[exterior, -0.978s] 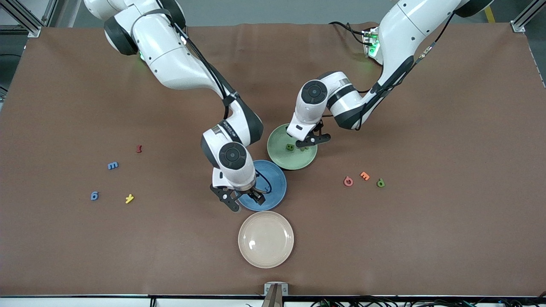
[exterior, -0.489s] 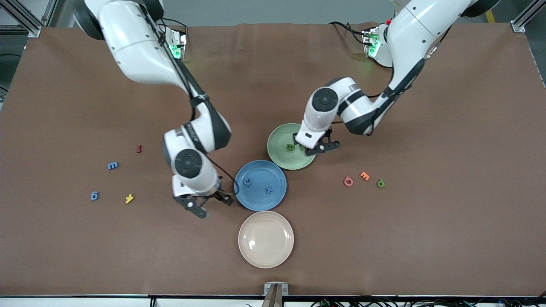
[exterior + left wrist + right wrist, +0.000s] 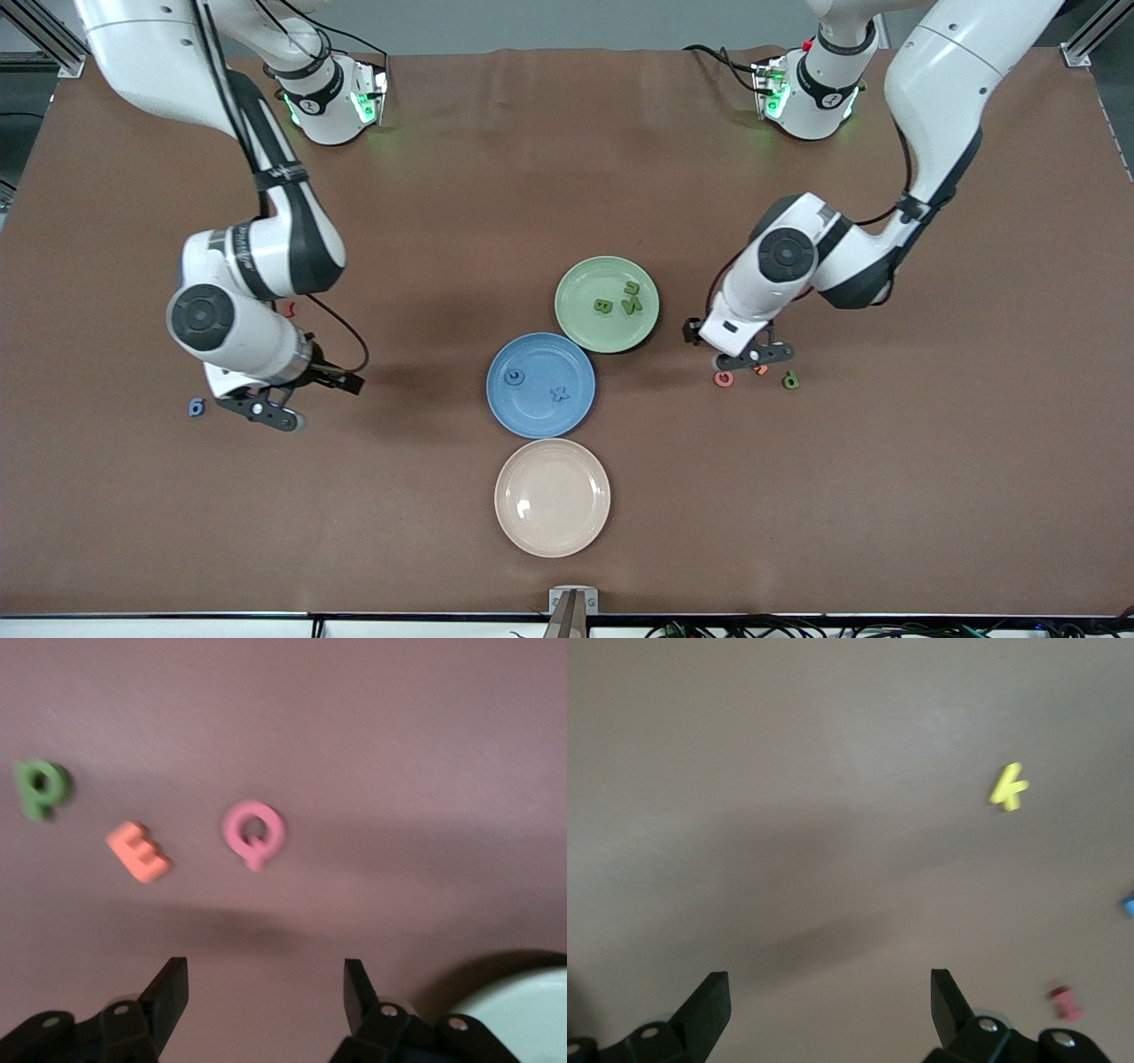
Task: Sort letters by color into matching plates
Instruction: 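Grasp the green p with the left gripper while the right gripper grasps g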
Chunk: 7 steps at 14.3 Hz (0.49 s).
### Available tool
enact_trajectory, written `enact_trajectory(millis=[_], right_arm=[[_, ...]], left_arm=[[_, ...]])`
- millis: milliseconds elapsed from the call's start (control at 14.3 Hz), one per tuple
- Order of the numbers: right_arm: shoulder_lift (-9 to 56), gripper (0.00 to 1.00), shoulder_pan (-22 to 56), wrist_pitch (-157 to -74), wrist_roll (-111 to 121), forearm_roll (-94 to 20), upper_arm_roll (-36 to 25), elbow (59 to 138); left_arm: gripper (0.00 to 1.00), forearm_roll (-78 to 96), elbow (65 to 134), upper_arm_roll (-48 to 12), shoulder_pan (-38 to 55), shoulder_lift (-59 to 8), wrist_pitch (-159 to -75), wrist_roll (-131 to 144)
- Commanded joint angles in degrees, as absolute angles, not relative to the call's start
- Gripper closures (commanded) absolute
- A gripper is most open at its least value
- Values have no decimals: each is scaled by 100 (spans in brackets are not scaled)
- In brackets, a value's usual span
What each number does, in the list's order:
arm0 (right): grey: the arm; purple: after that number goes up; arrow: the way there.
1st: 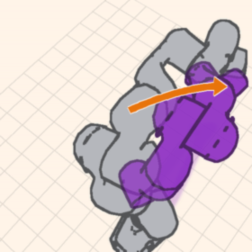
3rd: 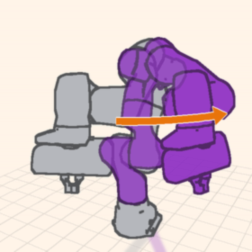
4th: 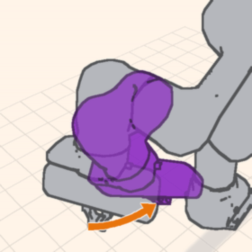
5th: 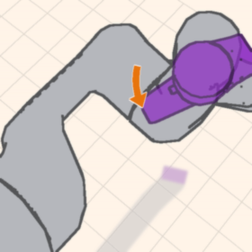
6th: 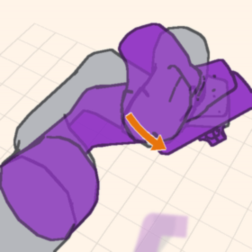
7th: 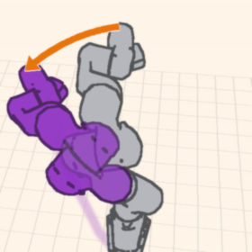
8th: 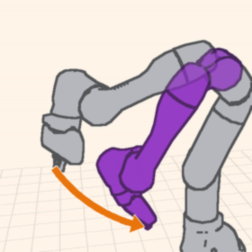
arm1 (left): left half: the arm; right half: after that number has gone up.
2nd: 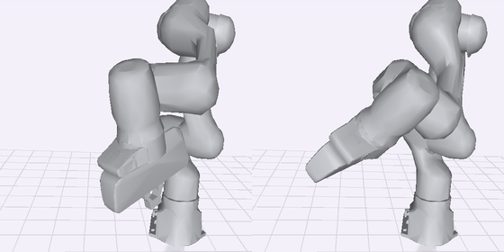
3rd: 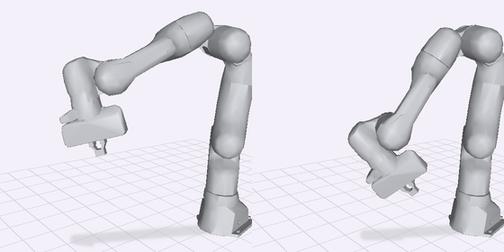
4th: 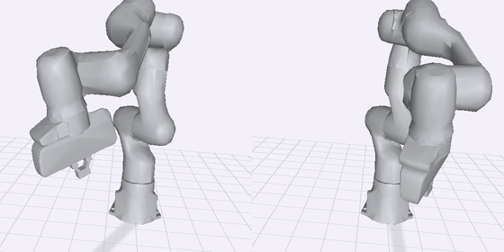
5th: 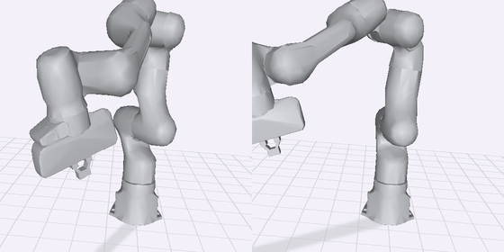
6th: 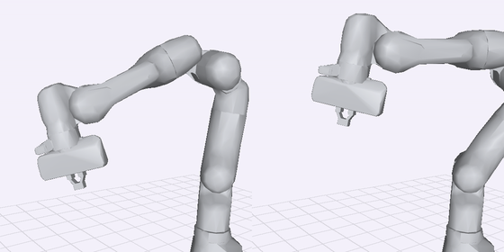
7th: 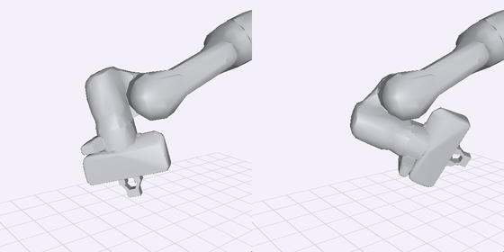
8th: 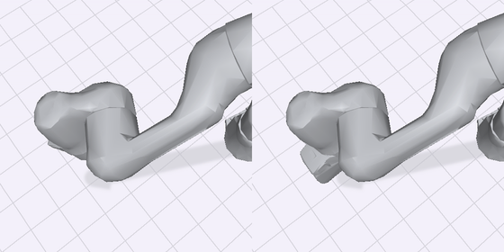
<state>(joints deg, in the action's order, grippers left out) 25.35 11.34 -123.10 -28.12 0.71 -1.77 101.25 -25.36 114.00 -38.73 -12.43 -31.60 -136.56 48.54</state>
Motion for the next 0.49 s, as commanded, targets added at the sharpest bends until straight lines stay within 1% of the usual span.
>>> enact_trajectory(millis=[0, 210, 419], right_arm=[[2294, 0, 486, -12664, -1762, 149, -53, 10599], [2399, 0, -68, -13024, -925, 333, -70, 10591], [2741, 1, -596, -13647, 6, 475, -62, 10573]], left_arm=[[21, -2602, 11496, -3920, -1581, -3050, -13597, 4370], [21, -2602, 11470, -3902, -1871, -3094, -13597, 4044], [21, -2602, 11417, -3876, -2056, -3173, -13605, 3640]])
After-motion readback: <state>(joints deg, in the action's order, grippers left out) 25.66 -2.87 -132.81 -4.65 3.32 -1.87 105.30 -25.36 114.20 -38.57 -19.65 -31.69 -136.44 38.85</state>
